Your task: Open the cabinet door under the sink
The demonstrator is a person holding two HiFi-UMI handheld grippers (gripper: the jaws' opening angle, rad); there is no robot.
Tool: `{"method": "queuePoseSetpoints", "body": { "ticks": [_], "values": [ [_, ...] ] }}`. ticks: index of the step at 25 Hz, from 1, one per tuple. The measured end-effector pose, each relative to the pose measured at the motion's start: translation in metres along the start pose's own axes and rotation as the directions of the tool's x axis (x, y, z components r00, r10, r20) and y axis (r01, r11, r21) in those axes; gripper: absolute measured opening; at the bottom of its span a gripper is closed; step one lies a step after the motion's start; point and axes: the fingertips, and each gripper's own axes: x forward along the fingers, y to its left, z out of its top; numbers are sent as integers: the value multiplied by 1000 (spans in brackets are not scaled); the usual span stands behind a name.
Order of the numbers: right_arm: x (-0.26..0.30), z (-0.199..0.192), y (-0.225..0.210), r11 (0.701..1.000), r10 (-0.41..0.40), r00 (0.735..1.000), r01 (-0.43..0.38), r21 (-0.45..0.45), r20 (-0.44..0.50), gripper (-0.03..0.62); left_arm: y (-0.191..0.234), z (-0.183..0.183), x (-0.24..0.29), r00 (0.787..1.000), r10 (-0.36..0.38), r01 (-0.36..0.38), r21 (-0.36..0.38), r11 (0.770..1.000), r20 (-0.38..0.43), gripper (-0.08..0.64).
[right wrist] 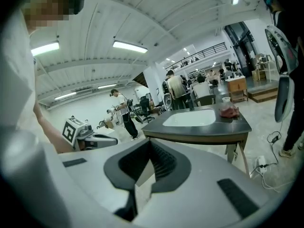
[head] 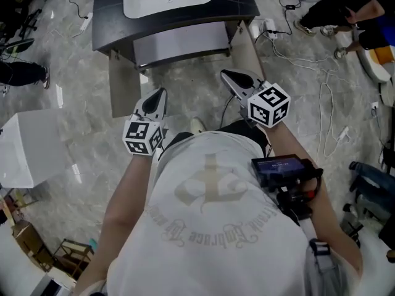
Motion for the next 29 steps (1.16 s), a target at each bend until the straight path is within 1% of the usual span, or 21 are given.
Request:
{"method": "queuePoseSetpoints", "body": {
  "ticks": [4, 7, 8, 10, 13, 15, 19, 22, 29],
  "values": [
    [-4, 1, -9, 1000, 9, 1000, -9, -6, 21, 14, -13, -4, 8, 1000, -23, 23, -30, 999, 8, 11],
    [-15, -23, 5, 999, 17, 1000, -17, 28, 6, 14, -29, -26, -10, 998, -43, 41, -49, 998, -39, 11],
    [-18, -24, 10, 999, 15, 1000, -15, 38, -1, 14, -33, -28, -14, 998, -50, 47, -53, 997, -46, 11],
    [-17, -13, 12, 999, 11, 1000, -12, 36, 3, 14, -35, -16, -13, 998, -59, 58, -51, 997, -35, 9],
    [-8, 11, 9, 1000, 15, 1000, -15, 12, 22, 14, -27, 10, -6, 998, -61, 61, -34, 998, -2, 9],
    [-5, 18, 10, 1000, 14, 1000, -14, 6, 26, 14, -24, 18, -5, 998, -62, 62, -34, 997, 7, 11],
    [-9, 13, 11, 1000, 9, 1000, -9, 12, 17, 14, -32, 15, -5, 997, -76, 76, -38, 996, 1, 9],
    [-10, 13, 11, 1000, 11, 1000, -12, 16, 28, 14, -35, 16, -3, 996, -86, 86, -29, 996, 2, 11],
    [-9, 14, -6, 1000, 0, 999, 0, 4, 38, 14, -35, 24, 18, 996, -87, 87, -22, 996, 23, 11]
  ]
}}
